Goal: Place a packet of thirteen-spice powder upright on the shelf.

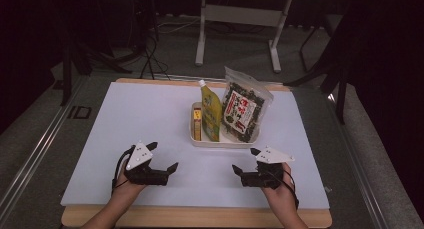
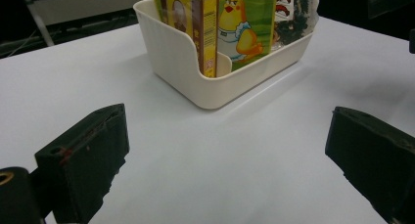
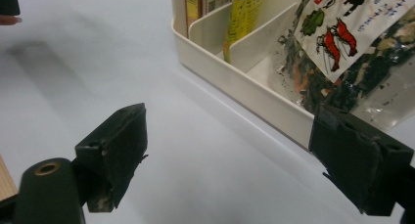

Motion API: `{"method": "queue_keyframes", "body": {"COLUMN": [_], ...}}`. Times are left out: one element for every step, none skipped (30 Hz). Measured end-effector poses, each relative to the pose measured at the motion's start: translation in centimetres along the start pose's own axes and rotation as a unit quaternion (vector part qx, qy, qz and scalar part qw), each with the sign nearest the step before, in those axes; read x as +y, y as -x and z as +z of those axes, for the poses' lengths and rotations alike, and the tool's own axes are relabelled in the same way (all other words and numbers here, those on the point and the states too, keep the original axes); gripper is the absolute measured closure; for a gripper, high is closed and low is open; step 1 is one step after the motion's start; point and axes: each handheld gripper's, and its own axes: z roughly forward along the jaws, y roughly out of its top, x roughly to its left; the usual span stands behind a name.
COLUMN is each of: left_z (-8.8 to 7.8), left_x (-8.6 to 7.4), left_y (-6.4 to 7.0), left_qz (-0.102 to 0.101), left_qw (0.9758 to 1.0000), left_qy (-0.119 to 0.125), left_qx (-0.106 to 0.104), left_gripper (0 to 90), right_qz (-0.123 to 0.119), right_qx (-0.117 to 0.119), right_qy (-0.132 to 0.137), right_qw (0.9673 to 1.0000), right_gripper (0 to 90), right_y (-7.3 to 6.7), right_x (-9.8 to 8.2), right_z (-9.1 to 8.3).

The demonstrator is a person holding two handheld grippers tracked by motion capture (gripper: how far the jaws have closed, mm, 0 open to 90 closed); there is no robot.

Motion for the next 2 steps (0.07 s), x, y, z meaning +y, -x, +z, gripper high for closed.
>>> {"method": "queue_keyframes", "body": {"left_z": [0.01, 0.04], "left_x": [-0.01, -0.03], "left_y": [-0.01, -0.01], "left_qz": [0.000, 0.000], "left_qw": [1.0000, 1.0000], "left_qy": [-0.001, -0.001], "left_qx": [-0.001, -0.001], "left_gripper": [2.7, 2.7], "right_qz": [-0.001, -0.002], "right_qx": [0.001, 0.001], "right_qy": [0.000, 0.000], "right_qw": [1.0000, 1.0000], "right_gripper": [14.2, 14.1], "right_y": [-0.05, -0.07], "right_x": [0.02, 0.03], "right_z": [0.03, 0.04]}}
